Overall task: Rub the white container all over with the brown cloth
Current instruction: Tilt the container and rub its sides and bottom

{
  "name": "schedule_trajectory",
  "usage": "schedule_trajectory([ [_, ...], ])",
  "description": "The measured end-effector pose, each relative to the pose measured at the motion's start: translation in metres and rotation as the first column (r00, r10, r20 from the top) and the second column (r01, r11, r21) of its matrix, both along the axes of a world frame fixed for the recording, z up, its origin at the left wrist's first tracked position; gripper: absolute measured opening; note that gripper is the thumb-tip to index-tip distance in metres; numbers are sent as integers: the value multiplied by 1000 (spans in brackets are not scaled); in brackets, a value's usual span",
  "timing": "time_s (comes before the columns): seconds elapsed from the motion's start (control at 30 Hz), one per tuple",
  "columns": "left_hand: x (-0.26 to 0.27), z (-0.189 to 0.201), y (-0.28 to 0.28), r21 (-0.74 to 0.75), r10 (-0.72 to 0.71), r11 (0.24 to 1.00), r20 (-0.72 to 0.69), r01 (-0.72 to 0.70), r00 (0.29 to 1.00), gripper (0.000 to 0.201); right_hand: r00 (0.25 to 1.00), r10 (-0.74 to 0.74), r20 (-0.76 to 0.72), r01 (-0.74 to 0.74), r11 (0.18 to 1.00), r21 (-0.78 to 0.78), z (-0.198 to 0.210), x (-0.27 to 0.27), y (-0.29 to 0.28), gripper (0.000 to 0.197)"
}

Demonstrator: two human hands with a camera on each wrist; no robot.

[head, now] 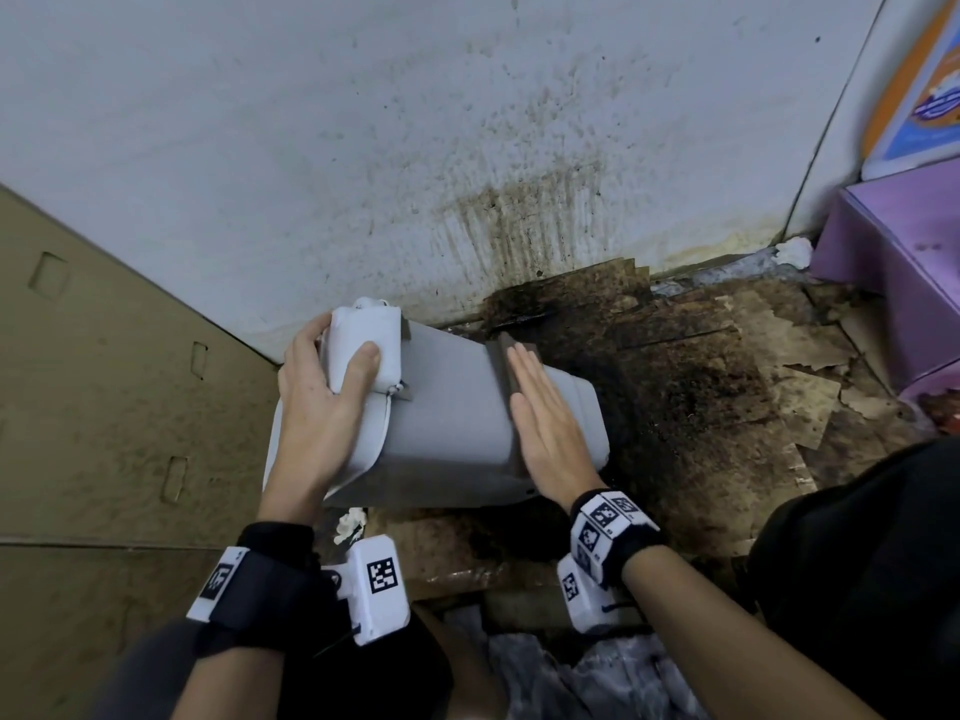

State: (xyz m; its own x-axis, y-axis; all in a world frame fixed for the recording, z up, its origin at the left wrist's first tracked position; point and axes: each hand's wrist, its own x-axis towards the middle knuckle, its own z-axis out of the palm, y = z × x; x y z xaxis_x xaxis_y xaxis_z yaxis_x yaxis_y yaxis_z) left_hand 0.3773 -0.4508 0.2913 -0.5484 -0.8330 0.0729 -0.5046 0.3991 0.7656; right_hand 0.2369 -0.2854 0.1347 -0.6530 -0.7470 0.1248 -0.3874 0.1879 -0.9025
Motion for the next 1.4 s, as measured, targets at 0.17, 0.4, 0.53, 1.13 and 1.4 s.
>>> schedule_trajectory([
  [0.17, 0, 1, 3, 1, -6, 1000, 5, 6, 1000, 83, 946, -203, 253, 165, 973, 163, -53, -25, 36, 51],
  [0.4, -1, 3, 8, 15, 2, 1000, 14, -2, 1000, 89, 939, -278, 203, 247, 955, 165, -18, -1, 4, 63],
  [0.53, -2, 3, 9, 10, -6, 1000, 18, 6, 1000, 91, 988, -127, 83, 126, 992, 19, 38, 32, -26, 66],
  [1.13, 3, 4, 14, 1, -20, 1000, 16, 20, 1000, 87, 960, -197, 199, 159, 969, 191, -47, -21, 29, 52],
  [1.4, -2, 1, 15, -44, -24, 999, 21, 25, 999, 90, 978, -177, 108, 161, 976, 145, 27, 21, -28, 70],
])
